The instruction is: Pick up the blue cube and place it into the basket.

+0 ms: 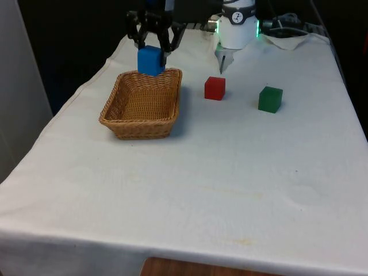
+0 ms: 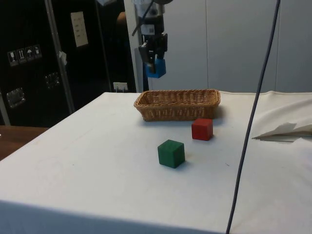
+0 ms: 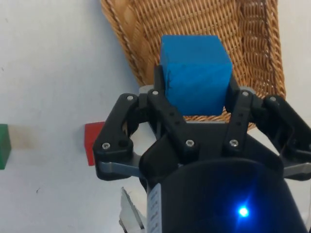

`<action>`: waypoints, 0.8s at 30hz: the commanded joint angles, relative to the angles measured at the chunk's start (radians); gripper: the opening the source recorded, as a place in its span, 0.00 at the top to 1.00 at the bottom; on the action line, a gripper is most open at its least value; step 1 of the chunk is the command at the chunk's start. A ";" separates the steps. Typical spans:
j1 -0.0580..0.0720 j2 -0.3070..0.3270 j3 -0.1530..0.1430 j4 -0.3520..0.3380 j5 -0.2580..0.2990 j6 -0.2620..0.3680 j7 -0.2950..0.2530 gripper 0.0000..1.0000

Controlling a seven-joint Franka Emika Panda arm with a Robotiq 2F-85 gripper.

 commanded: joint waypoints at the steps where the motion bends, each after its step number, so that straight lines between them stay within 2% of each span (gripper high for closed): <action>1: -0.006 -0.009 0.000 -0.010 0.014 0.005 -0.018 0.98; 3: -0.006 -0.010 -0.009 -0.011 0.017 0.004 -0.026 0.98; 4: -0.001 -0.001 -0.014 -0.003 0.003 0.000 -0.014 0.98; 5: -0.006 -0.010 -0.013 -0.012 0.020 0.004 -0.032 0.98; 8: -0.007 -0.010 -0.028 -0.014 0.040 0.002 -0.057 0.98; 12: -0.007 -0.011 -0.042 -0.016 0.068 0.002 -0.089 0.98; 13: -0.001 -0.001 -0.049 -0.008 0.059 0.000 -0.080 0.98; 14: -0.007 -0.011 -0.050 -0.017 0.087 0.001 -0.109 0.98; 16: -0.007 -0.011 -0.053 -0.018 0.097 0.001 -0.118 0.98; 21: -0.008 -0.004 -0.083 -0.018 0.146 0.001 -0.179 0.98; 22: -0.002 -0.002 -0.081 -0.013 0.128 -0.001 -0.157 0.98; 23: -0.007 -0.002 -0.087 -0.018 0.149 0.002 -0.184 0.98; 24: -0.007 0.000 -0.091 -0.019 0.152 0.003 -0.189 0.98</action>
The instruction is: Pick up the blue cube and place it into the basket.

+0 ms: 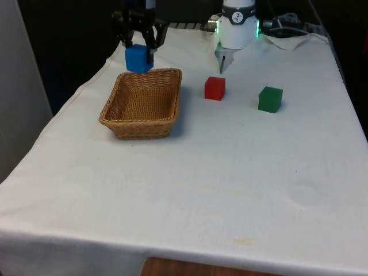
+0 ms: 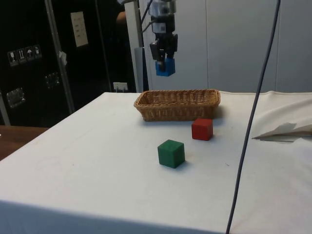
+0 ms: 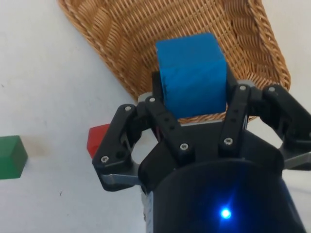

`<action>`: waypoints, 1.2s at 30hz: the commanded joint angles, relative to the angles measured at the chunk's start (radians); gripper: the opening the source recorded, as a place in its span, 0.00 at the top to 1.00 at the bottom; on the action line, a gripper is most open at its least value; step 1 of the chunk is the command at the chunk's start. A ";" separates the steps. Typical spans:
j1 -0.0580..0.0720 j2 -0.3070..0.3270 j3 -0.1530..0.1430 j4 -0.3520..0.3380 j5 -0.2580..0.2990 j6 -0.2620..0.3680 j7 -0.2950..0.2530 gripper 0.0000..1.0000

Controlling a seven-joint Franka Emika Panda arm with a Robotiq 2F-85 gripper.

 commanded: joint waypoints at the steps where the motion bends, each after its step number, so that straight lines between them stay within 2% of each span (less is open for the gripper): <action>1: -0.005 0.002 0.000 -0.003 0.015 0.004 -0.017 0.98; 5: 0.000 0.010 -0.012 -0.001 0.002 0.001 -0.011 0.98; 6: -0.003 0.017 -0.009 -0.002 0.015 0.009 -0.022 0.98; 13: 0.000 0.041 -0.013 -0.001 0.002 0.010 -0.011 0.98; 20: -0.004 0.069 -0.013 -0.005 0.012 0.035 -0.020 0.98; 21: 0.000 0.069 -0.014 -0.001 0.003 0.024 -0.011 0.98; 22: -0.005 0.071 -0.014 -0.005 0.012 0.035 -0.021 0.98; 25: -0.007 0.075 -0.018 -0.009 0.017 0.040 -0.030 0.98; 30: -0.006 0.074 -0.028 -0.033 0.030 0.062 -0.056 0.98; 31: -0.001 0.080 -0.033 -0.021 0.018 0.045 -0.043 0.98; 32: -0.006 0.073 -0.029 -0.038 0.031 0.067 -0.059 0.98; 36: -0.005 0.068 -0.033 -0.063 0.029 0.095 -0.072 0.98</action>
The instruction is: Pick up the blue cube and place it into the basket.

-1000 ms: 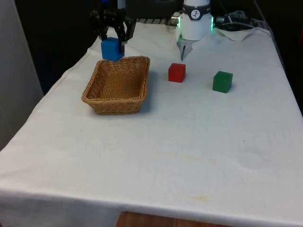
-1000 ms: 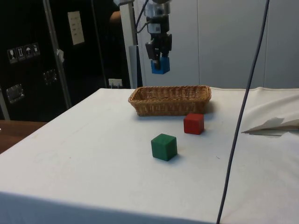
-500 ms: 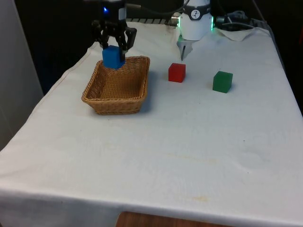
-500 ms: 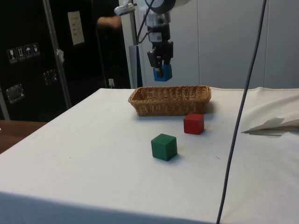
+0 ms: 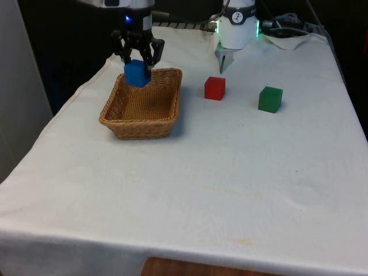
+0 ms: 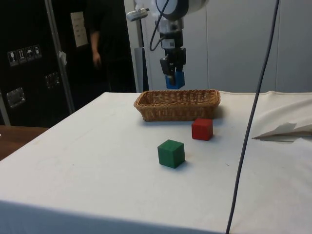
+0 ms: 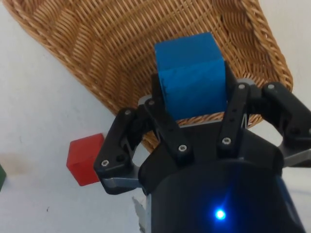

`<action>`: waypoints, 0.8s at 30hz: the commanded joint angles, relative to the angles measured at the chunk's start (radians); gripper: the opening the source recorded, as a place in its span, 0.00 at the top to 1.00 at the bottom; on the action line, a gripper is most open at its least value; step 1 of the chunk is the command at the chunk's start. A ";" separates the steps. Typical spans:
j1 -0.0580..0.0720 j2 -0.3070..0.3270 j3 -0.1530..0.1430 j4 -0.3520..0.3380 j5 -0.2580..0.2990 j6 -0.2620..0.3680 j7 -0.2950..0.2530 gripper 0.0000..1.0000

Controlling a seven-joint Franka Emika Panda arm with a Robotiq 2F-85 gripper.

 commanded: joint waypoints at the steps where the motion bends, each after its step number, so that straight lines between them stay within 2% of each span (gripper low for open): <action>1: -0.003 -0.008 0.003 -0.009 0.009 0.010 -0.012 0.98; 20: 0.001 0.008 0.002 -0.007 0.004 0.018 -0.002 0.98; 21: 0.002 0.003 0.000 -0.003 0.000 0.003 -0.002 0.98; 24: 0.001 0.026 0.005 -0.014 0.010 0.049 0.000 0.98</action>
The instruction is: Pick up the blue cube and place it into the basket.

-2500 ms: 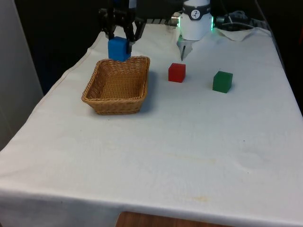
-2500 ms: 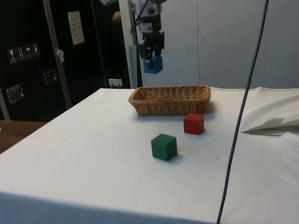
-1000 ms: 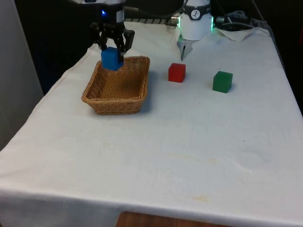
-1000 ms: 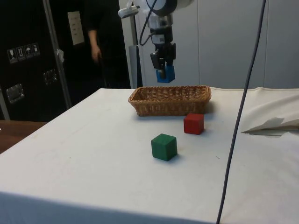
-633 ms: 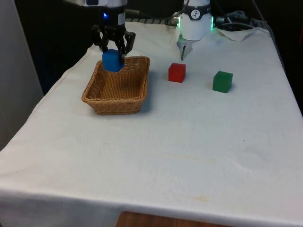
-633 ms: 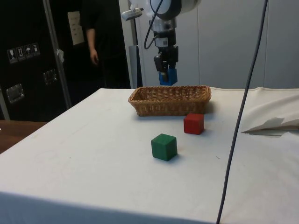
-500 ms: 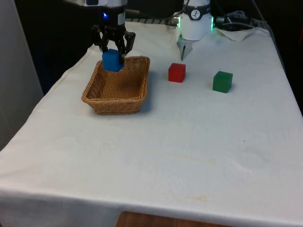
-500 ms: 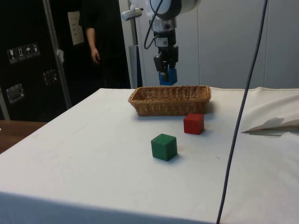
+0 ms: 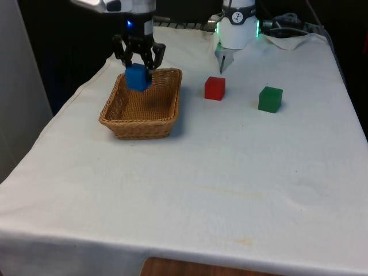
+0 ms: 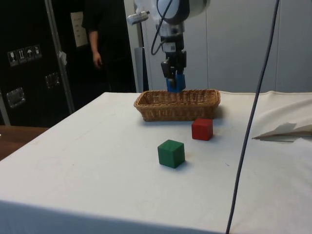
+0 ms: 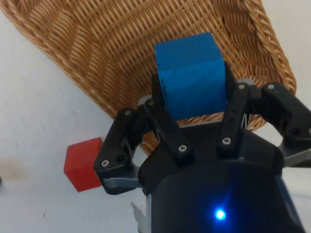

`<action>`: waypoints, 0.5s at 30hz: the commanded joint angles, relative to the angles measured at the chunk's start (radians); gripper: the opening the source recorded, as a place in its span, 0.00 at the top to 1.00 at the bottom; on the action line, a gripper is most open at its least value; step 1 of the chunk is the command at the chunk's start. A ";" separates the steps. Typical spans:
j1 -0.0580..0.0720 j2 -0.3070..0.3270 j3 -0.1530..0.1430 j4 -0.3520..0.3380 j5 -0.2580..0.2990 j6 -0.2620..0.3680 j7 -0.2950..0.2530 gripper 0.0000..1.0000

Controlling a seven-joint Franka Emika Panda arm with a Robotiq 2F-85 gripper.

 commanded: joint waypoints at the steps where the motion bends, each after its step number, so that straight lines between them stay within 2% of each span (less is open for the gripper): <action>1: -0.002 0.012 0.005 -0.007 0.011 0.033 -0.002 0.98; 4: -0.002 0.034 0.010 -0.016 0.015 0.076 0.002 0.98; 5: 0.000 0.034 0.003 -0.012 0.002 0.060 0.007 0.98; 6: -0.002 0.038 0.010 -0.018 0.016 0.086 0.003 0.98; 14: -0.003 0.083 0.020 -0.035 0.038 0.167 0.000 0.98; 15: 0.004 0.083 0.009 -0.030 0.022 0.152 0.008 0.98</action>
